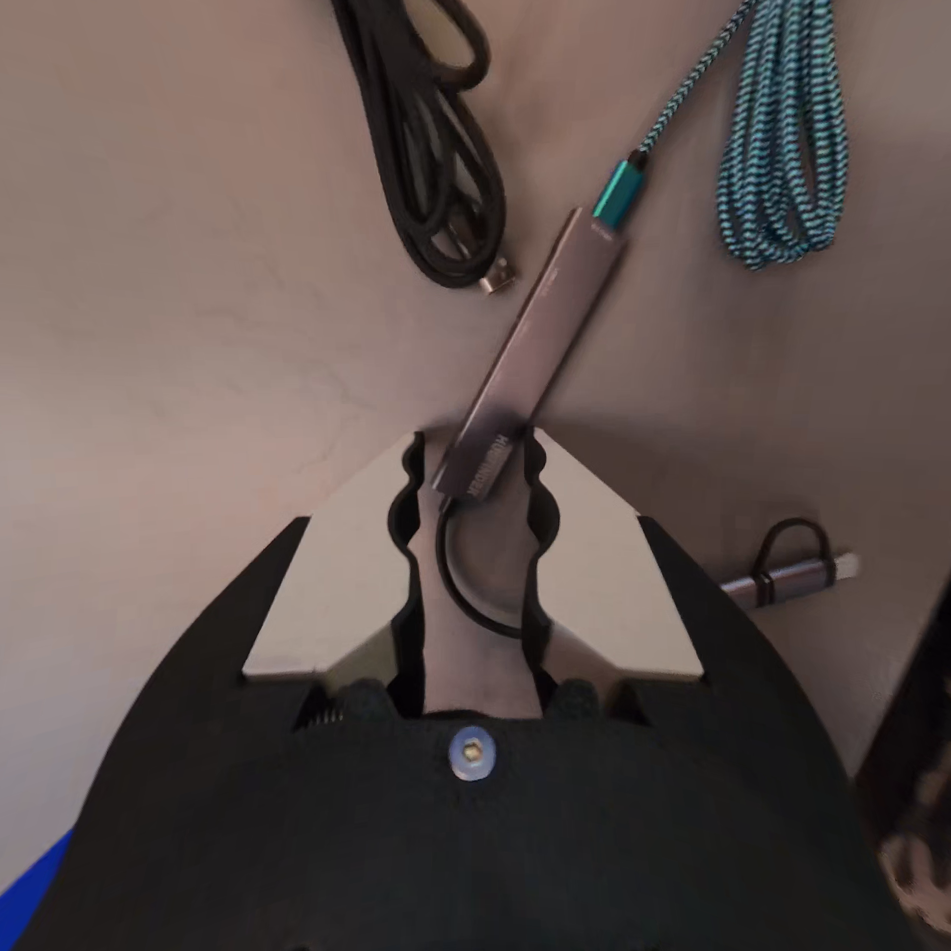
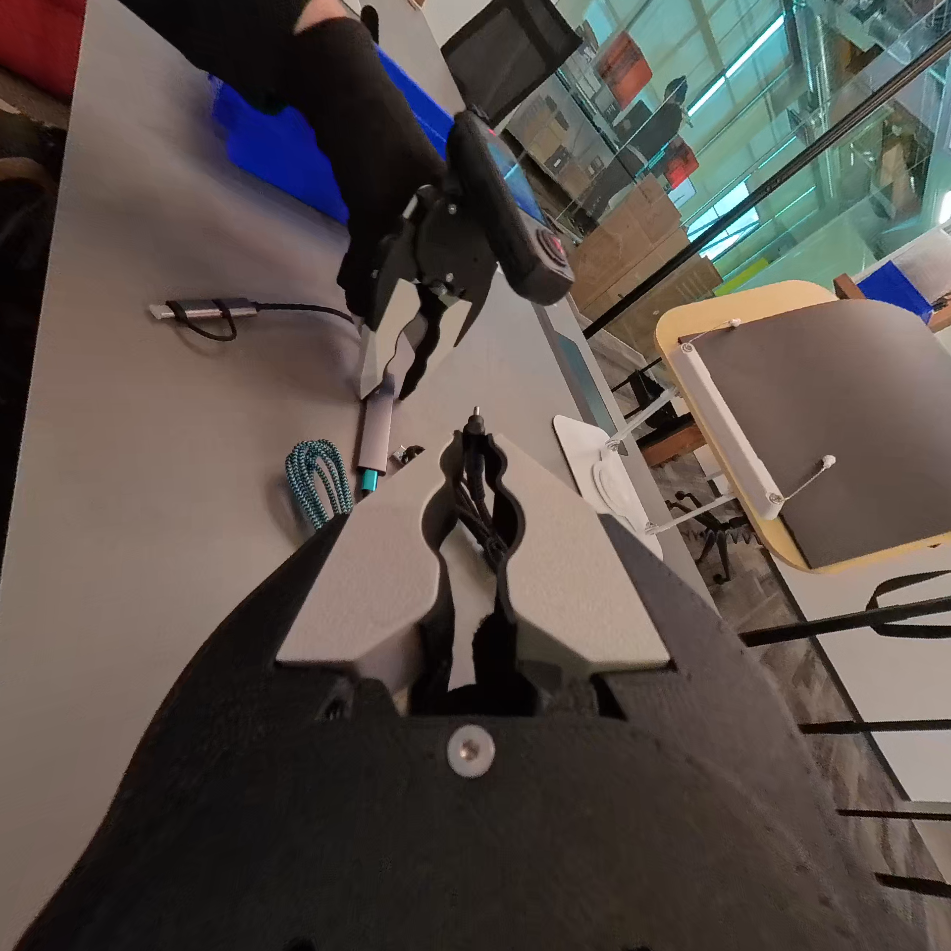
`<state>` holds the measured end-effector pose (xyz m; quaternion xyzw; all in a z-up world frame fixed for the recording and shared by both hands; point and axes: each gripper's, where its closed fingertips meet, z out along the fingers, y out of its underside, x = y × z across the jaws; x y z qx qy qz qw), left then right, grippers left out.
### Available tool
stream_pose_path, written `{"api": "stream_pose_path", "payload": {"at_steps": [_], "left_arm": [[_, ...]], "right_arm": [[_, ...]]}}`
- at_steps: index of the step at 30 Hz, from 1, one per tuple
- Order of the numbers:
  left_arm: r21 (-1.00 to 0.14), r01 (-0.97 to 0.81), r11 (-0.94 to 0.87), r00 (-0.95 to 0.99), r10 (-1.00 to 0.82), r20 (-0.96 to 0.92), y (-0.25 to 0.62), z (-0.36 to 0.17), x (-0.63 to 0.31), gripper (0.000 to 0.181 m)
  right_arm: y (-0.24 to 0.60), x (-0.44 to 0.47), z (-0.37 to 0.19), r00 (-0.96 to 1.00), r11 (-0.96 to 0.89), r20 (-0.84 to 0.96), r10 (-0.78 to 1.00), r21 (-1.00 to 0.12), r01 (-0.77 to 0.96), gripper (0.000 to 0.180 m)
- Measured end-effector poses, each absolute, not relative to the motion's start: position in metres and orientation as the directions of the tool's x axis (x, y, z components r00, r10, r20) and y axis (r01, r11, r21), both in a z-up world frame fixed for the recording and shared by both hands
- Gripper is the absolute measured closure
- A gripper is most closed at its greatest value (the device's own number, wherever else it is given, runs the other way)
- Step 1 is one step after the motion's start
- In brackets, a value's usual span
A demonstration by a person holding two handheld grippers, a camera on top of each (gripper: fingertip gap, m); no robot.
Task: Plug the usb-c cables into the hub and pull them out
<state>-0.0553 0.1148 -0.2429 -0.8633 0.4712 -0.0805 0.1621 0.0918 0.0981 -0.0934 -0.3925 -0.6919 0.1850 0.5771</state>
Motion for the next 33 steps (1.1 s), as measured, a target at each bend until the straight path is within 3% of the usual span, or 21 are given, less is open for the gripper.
{"api": "stream_pose_path", "payload": {"at_steps": [4, 7, 16, 23, 28, 33], "left_arm": [[-0.359, -0.771, -0.526, 0.529, -0.843, 0.099, 0.118, -0.241, -0.054, 0.154], [-0.345, -0.795, -0.500, 0.508, -0.858, 0.072, 0.118, -0.241, -0.052, 0.156], [-0.380, -0.861, -0.338, 0.488, -0.757, -0.434, 0.127, -0.227, -0.052, 0.159], [-0.254, -0.953, -0.165, 0.303, -0.515, -0.802, 0.130, -0.176, -0.049, 0.160], [-0.139, -0.984, -0.115, 0.176, -0.426, -0.887, 0.127, -0.153, -0.046, 0.160], [-0.199, -0.970, -0.141, 0.244, -0.497, -0.833, 0.122, -0.166, -0.046, 0.161]], "right_arm": [[0.099, 0.093, -0.097, -0.026, 0.615, 0.645, 0.764, -0.715, 0.332, 0.175], [0.099, 0.093, -0.100, -0.026, 0.611, 0.641, 0.767, -0.718, 0.333, 0.175], [0.102, 0.083, -0.110, -0.032, 0.609, 0.647, 0.762, -0.699, 0.374, 0.175], [0.101, 0.064, -0.119, -0.048, 0.602, 0.650, 0.758, -0.671, 0.433, 0.175], [0.106, 0.053, -0.117, -0.038, 0.562, 0.621, 0.783, -0.681, 0.469, 0.175], [0.110, 0.047, -0.119, -0.034, 0.540, 0.598, 0.800, -0.696, 0.474, 0.175]]}}
